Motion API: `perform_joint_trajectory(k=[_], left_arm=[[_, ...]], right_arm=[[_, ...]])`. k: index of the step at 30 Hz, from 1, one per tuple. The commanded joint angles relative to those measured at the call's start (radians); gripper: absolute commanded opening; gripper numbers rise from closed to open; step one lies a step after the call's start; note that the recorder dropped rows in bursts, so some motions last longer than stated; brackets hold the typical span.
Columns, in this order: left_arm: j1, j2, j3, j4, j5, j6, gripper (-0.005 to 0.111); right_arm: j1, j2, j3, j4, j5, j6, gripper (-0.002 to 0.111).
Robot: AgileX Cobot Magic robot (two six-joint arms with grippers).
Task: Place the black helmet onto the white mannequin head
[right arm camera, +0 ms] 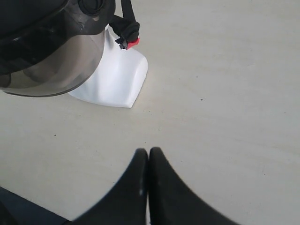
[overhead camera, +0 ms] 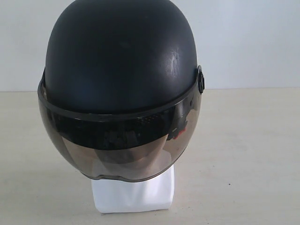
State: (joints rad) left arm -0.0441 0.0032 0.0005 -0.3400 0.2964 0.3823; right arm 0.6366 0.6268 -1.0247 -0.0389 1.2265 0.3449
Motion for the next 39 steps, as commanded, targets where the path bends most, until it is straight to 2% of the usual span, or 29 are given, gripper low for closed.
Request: perform_joint_trajectory(k=[1, 30, 33, 36, 39], left_arm=[[0.003, -0.003, 0.000, -0.001, 0.025, -0.012, 0.004], [0.003, -0.003, 0.000, -0.001, 0.025, -0.012, 0.004], [0.003, -0.003, 0.000, -0.001, 0.025, -0.012, 0.004], [0.003, -0.003, 0.000, -0.001, 0.025, -0.012, 0.004], [0.003, -0.003, 0.000, -0.001, 0.025, -0.012, 0.004]], right_arm=[[0.001, -0.006, 0.002, 0.000, -0.005, -0.004, 0.000], [0.001, -0.006, 0.002, -0.026, -0.007, -0.033, 0.000], [0.001, -0.016, 0.068, -0.049, -0.386, -0.024, 0.000], [0.001, -0.023, 0.240, -0.032, -0.885, -0.012, 0.000], [0.001, -0.025, 0.390, 0.051, -1.124, -0.008, 0.000]])
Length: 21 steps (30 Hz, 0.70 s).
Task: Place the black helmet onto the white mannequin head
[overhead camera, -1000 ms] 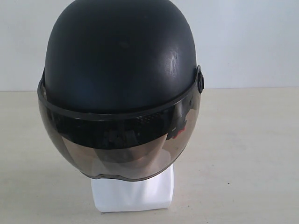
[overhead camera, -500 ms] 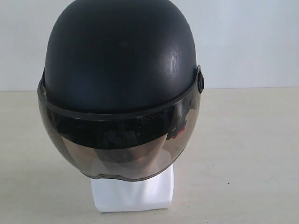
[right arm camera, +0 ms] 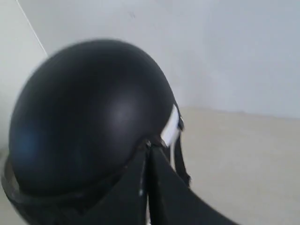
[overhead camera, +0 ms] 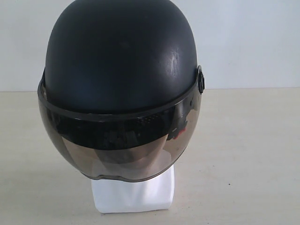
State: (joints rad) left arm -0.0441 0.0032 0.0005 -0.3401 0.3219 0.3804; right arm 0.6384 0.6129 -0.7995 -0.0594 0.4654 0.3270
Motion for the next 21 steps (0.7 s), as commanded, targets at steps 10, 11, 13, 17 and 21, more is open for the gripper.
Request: perform_joint_trajectory(k=[10, 11, 13, 17, 21], left_arm=[[0.003, -0.003, 0.000, 0.000, -0.001, -0.010, 0.004], [0.003, -0.003, 0.000, 0.000, -0.001, -0.010, 0.004], [0.003, -0.003, 0.000, 0.000, -0.001, -0.010, 0.004], [0.003, -0.003, 0.000, 0.000, -0.001, -0.010, 0.004], [0.003, -0.003, 0.000, 0.000, -0.001, -0.010, 0.004]], right_arm=[[-0.001, -0.338, 0.722, 0.043, -0.519, -0.034, 0.000], [-0.001, -0.379, 0.766, 0.043, -0.562, -0.057, 0.000], [-0.001, -0.475, 0.799, 0.043, -0.586, -0.127, 0.000], [-0.039, -0.600, 0.799, 0.043, -0.494, -0.271, 0.000], [-0.201, -0.613, 0.799, 0.059, -0.472, -0.273, 0.000]])
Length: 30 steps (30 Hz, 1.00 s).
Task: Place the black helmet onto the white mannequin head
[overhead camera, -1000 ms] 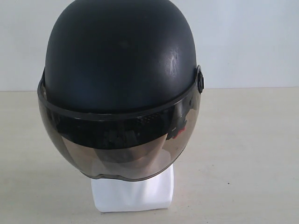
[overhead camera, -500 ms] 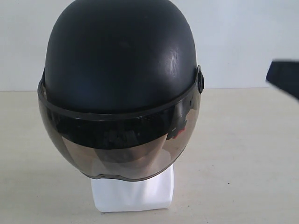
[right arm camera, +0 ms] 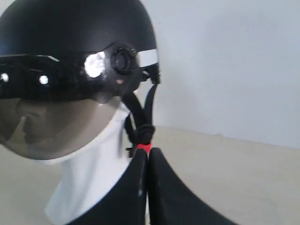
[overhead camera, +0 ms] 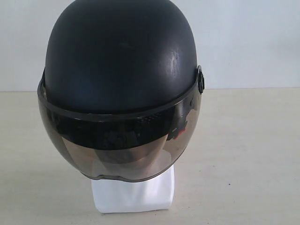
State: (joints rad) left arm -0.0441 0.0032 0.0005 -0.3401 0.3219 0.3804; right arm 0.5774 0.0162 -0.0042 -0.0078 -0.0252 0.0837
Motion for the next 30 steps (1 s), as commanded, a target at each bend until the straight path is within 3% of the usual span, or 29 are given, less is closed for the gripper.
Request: perform_joint_trajectory(k=[1, 5, 9, 14, 30], left_arm=[[0.003, -0.003, 0.000, 0.000, -0.001, -0.010, 0.004], [0.003, -0.003, 0.000, 0.000, -0.001, -0.010, 0.004], [0.003, -0.003, 0.000, 0.000, -0.001, -0.010, 0.004], [0.003, -0.003, 0.000, 0.000, -0.001, -0.010, 0.004], [0.003, -0.003, 0.000, 0.000, -0.001, -0.010, 0.004]], right_arm=[[-0.190, -0.016, 0.004, 0.017, 0.025, -0.017, 0.000], [-0.345, -0.016, 0.004, 0.026, 0.070, 0.043, 0.000], [-0.436, -0.016, 0.004, 0.018, 0.190, 0.012, 0.000], [-0.440, -0.016, 0.004, 0.016, 0.315, 0.007, 0.000], [-0.440, -0.016, 0.004, 0.016, 0.329, 0.007, 0.000]])
